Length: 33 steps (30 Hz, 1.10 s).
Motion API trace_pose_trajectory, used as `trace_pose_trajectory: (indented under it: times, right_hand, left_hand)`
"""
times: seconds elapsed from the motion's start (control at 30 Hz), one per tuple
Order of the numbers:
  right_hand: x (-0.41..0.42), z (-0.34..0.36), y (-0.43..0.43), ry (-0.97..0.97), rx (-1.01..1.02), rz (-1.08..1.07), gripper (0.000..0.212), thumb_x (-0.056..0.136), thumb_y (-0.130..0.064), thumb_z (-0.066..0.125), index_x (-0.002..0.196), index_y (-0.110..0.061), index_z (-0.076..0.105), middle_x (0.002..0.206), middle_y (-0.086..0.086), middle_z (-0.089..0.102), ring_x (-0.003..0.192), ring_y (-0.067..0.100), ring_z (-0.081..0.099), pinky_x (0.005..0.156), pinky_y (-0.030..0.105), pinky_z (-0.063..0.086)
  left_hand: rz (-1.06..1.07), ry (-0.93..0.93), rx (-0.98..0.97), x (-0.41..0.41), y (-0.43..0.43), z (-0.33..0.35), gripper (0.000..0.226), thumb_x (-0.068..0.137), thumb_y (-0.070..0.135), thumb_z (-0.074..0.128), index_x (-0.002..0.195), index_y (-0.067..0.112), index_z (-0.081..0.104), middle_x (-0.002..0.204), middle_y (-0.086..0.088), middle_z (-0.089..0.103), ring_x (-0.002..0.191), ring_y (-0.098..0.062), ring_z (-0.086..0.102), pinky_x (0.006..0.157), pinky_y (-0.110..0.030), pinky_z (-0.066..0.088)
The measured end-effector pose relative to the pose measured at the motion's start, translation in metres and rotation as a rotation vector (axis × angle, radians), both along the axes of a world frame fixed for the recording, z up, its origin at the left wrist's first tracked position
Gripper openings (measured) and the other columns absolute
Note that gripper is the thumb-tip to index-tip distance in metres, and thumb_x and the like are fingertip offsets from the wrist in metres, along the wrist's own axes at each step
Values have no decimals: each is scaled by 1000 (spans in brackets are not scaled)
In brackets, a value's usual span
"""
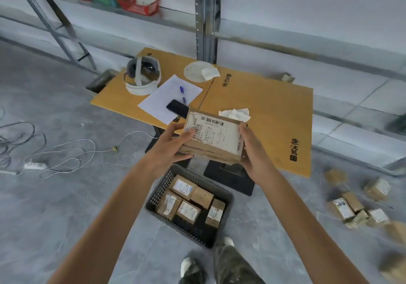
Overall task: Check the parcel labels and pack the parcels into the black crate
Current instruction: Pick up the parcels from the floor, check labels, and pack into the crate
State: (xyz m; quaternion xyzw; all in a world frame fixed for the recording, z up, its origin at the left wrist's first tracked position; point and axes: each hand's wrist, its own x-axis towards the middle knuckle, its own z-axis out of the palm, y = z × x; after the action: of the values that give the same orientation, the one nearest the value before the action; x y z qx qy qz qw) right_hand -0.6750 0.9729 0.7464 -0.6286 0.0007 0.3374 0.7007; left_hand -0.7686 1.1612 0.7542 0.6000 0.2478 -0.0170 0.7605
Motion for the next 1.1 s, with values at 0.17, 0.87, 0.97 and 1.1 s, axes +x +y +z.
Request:
trace_pose_trajectory:
  times: [0.17, 0.87, 0.97, 1.1]
  right_hand:
    - [-9, -29, 4, 33, -88, -76, 35, 93, -54, 42, 125, -40, 45, 120, -6, 60, 111, 16, 57, 94, 43, 50]
    - [-97, -221, 32, 218, -565, -294, 27, 96, -26, 52, 123, -21, 57, 97, -2, 69, 86, 11, 66, 63, 26, 58]
    - [-121, -277, 52, 249, -715, -267, 31, 97, -24, 51, 126, -15, 51, 109, 8, 65, 98, 24, 64, 78, 40, 59]
    - [-143, -359, 73, 299, -834, -240, 22, 98, -24, 47, 120, -20, 44, 106, 1, 60, 99, 19, 60, 73, 27, 56]
  left_hand:
    - [-38, 69, -40, 14, 2, -25, 56, 68, 44, 69, 115, 21, 51, 119, -10, 62, 104, -22, 65, 85, -39, 56]
    - [-462, 574, 30, -1, 53, -244, 26, 80, 5, 70, 101, 17, 61, 89, 8, 73, 73, -5, 69, 56, -18, 53]
    - [-490, 694, 192, -24, 53, -310, 28, 80, 4, 70, 105, 12, 61, 108, -7, 68, 94, -21, 66, 78, -35, 57]
    - [-531, 759, 387, -52, 52, -396, 24, 79, 17, 73, 95, 20, 56, 108, -1, 68, 91, -12, 62, 61, -19, 51]
